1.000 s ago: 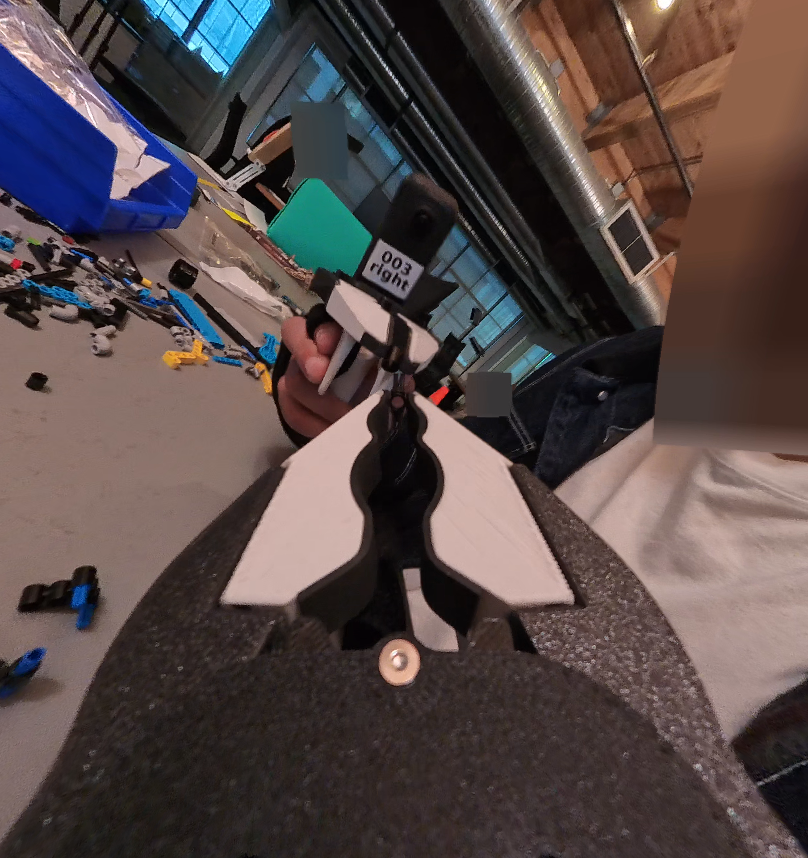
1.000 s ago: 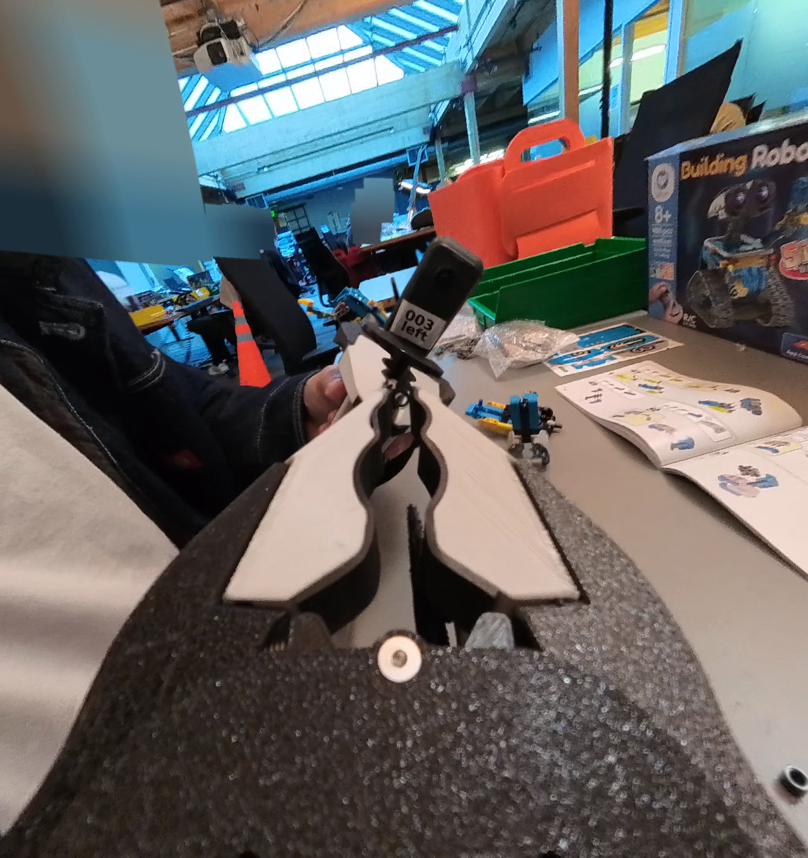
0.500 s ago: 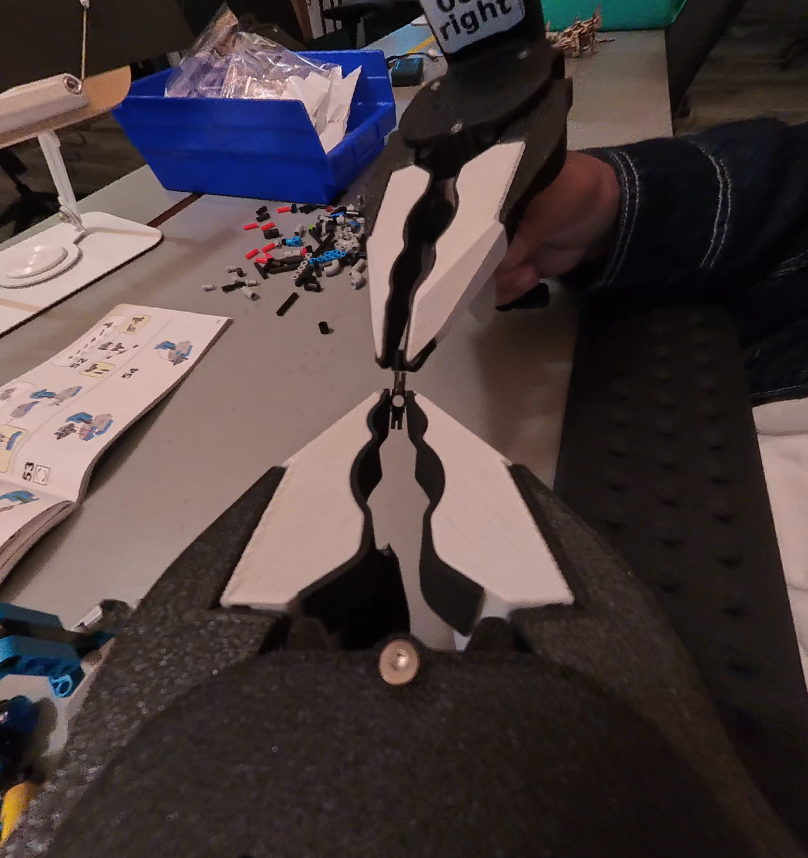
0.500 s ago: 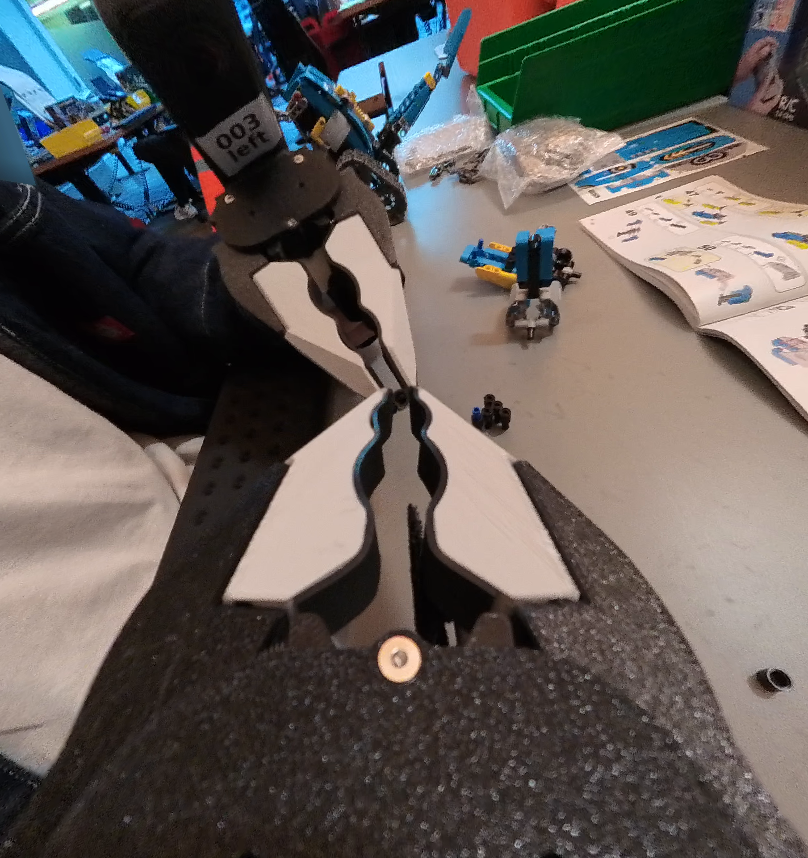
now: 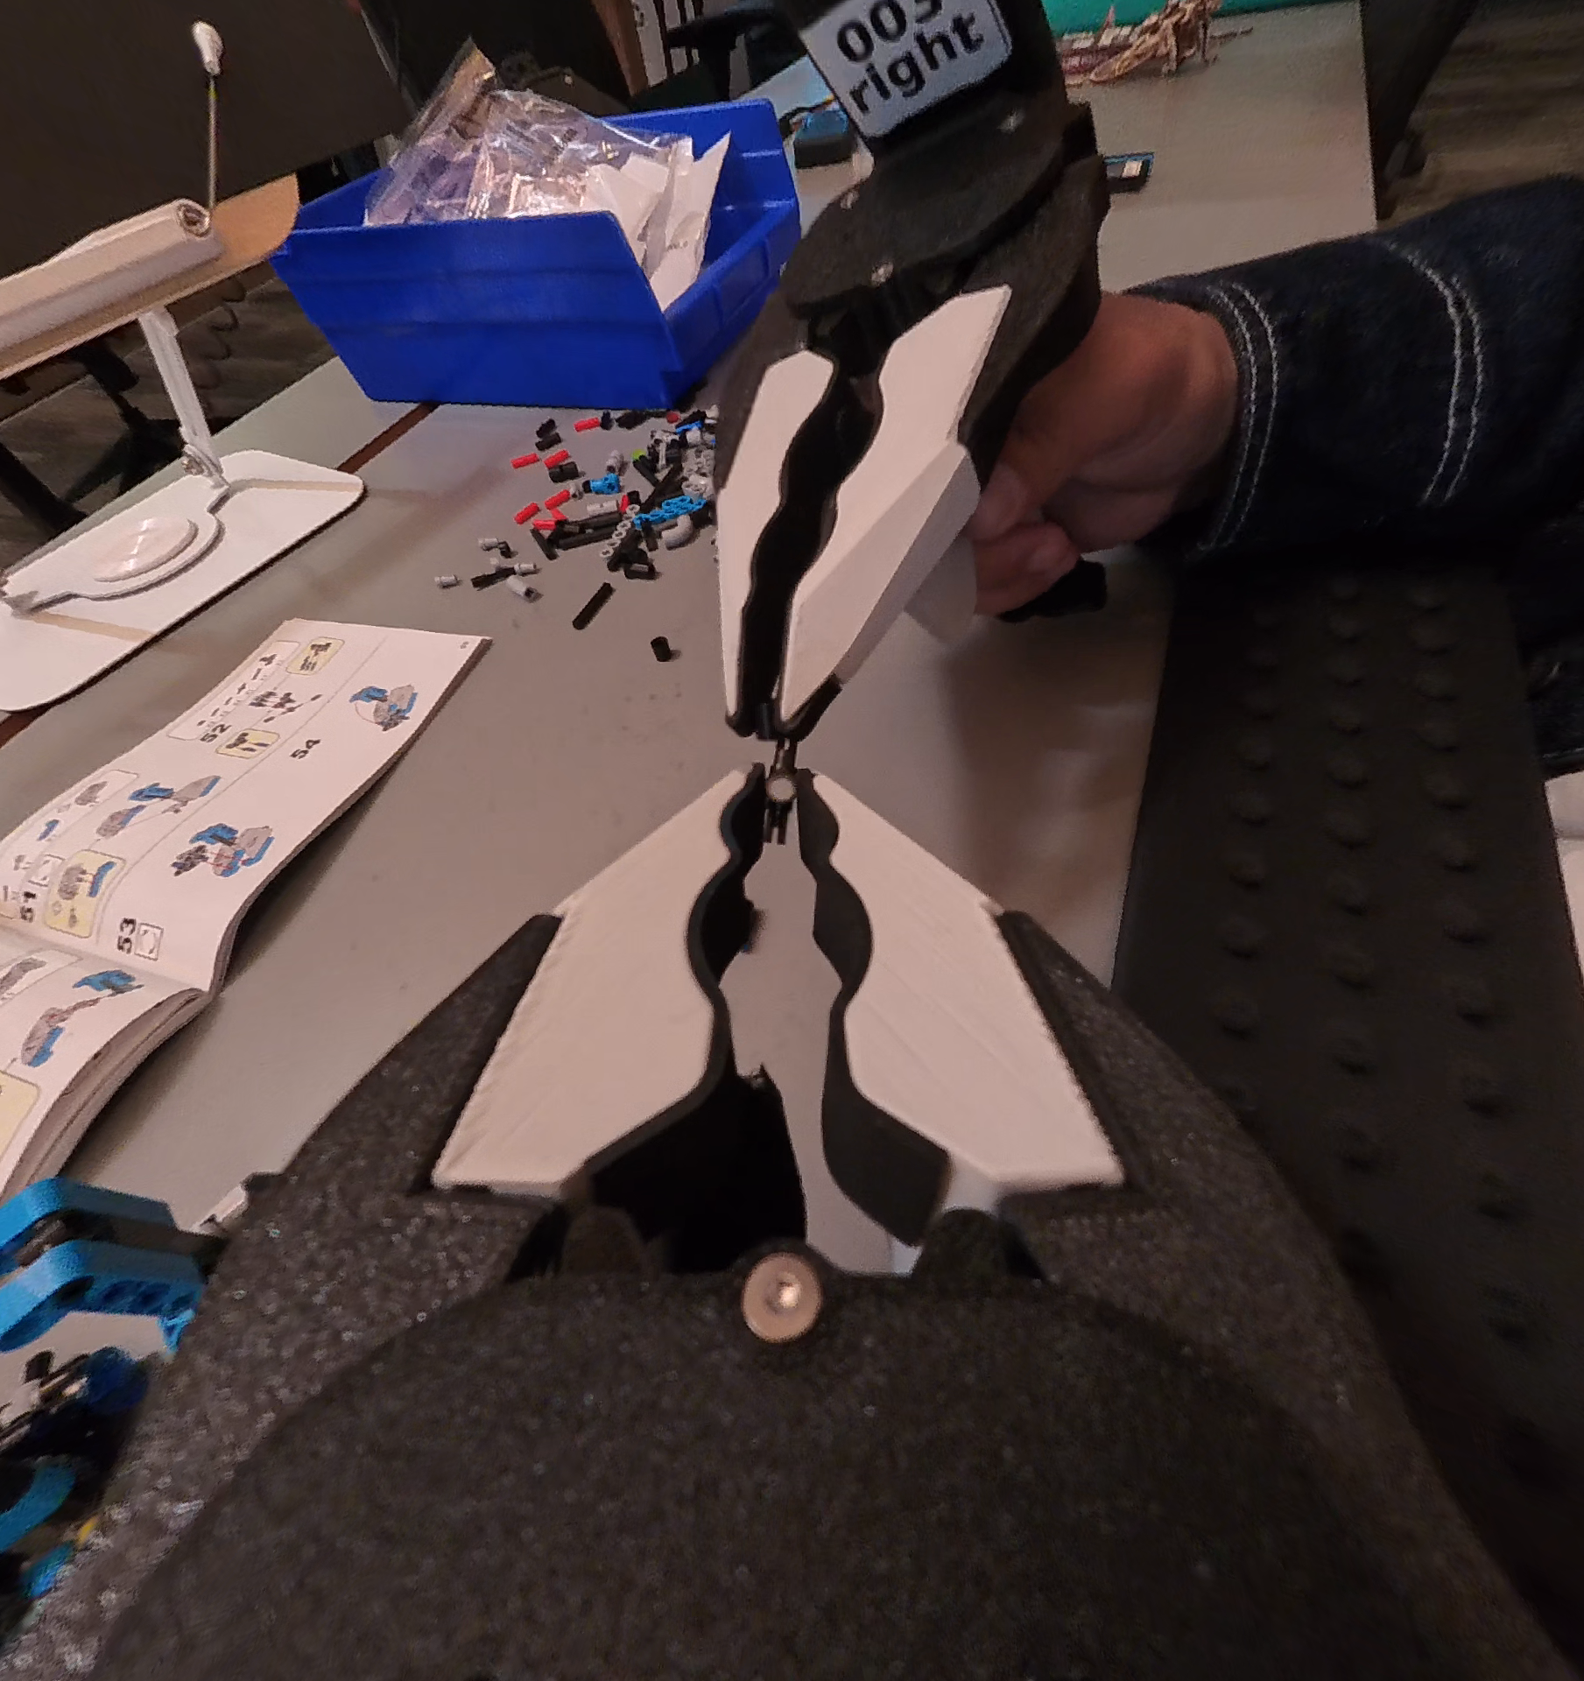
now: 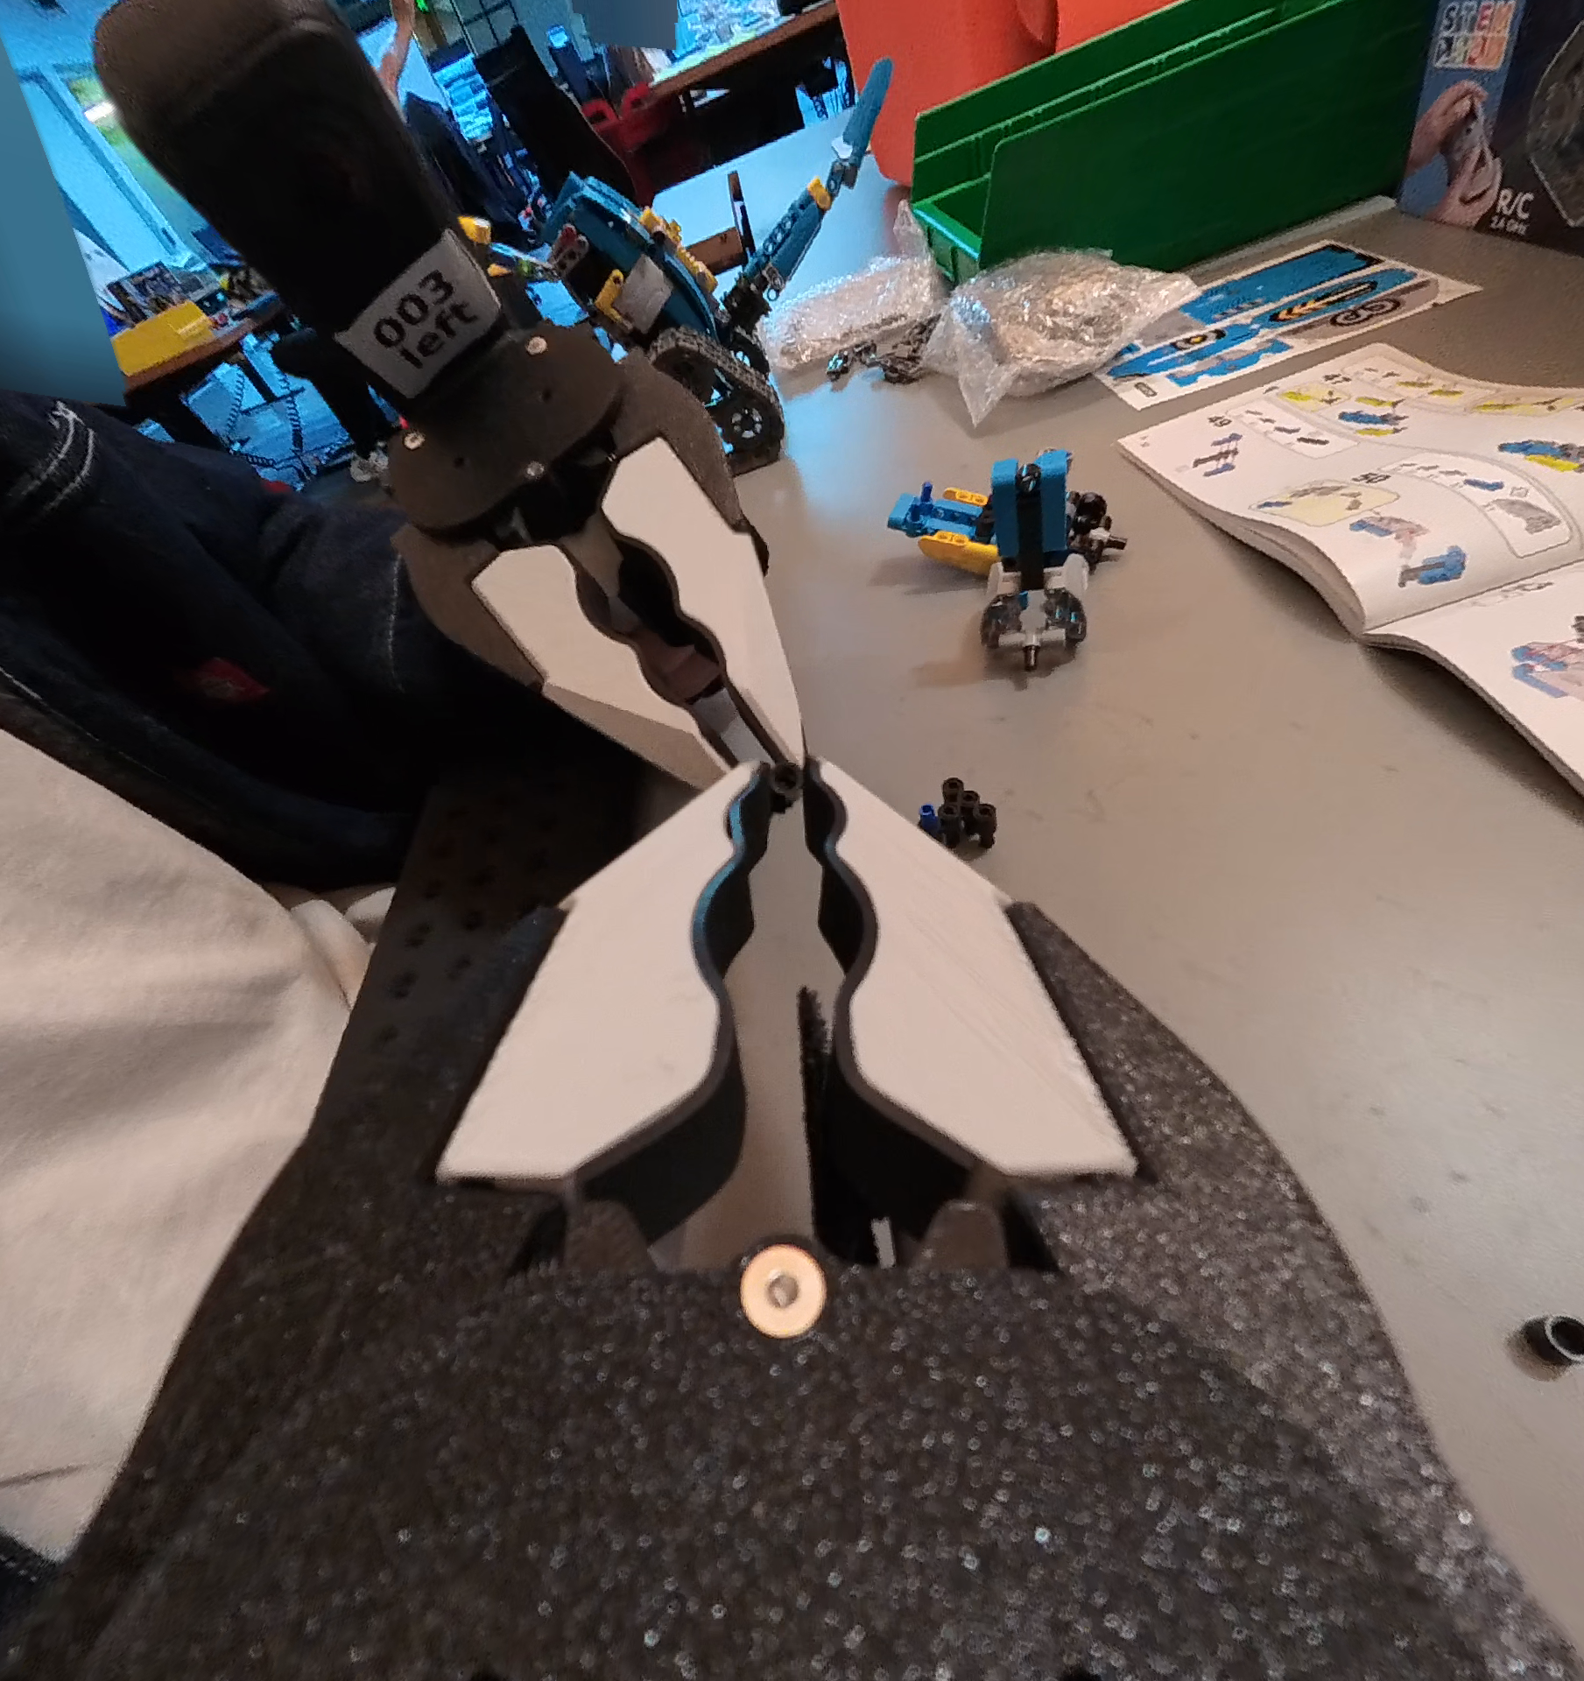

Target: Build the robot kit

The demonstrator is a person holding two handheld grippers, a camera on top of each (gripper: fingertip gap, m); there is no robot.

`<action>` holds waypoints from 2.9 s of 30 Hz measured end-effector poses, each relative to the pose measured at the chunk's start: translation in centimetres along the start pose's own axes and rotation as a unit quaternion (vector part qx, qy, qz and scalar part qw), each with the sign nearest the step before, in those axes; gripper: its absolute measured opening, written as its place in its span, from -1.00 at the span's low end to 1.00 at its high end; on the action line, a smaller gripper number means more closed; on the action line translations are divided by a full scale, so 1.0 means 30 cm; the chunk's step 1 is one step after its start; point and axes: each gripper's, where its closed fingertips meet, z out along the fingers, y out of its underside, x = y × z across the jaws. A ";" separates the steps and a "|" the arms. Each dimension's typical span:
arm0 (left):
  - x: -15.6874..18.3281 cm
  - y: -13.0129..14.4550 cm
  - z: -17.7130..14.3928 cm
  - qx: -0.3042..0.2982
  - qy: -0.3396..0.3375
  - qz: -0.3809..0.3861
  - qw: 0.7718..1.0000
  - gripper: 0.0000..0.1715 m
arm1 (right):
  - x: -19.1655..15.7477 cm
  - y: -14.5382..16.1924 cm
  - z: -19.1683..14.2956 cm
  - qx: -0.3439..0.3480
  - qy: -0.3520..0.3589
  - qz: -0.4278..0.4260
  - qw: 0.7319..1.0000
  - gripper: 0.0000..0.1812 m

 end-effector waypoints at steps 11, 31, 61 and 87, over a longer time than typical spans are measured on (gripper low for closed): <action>-0.010 -0.021 -0.009 0.021 0.001 -0.028 0.999 -0.93 | 0.000 -0.024 -0.011 0.033 -0.003 0.015 0.999 -0.93; -0.033 -0.097 -0.041 0.090 -0.007 -0.086 0.992 -0.94 | -0.019 -0.099 -0.026 0.145 -0.058 0.108 0.982 -0.94; -0.036 -0.084 -0.033 0.100 0.060 -0.195 0.974 -0.93 | 0.005 -0.087 -0.028 0.037 0.060 -0.117 0.991 -0.67; -0.062 -0.115 -0.047 0.189 0.220 -0.481 0.827 -0.94 | 0.021 -0.091 0.025 -0.068 0.262 -0.385 0.883 -0.74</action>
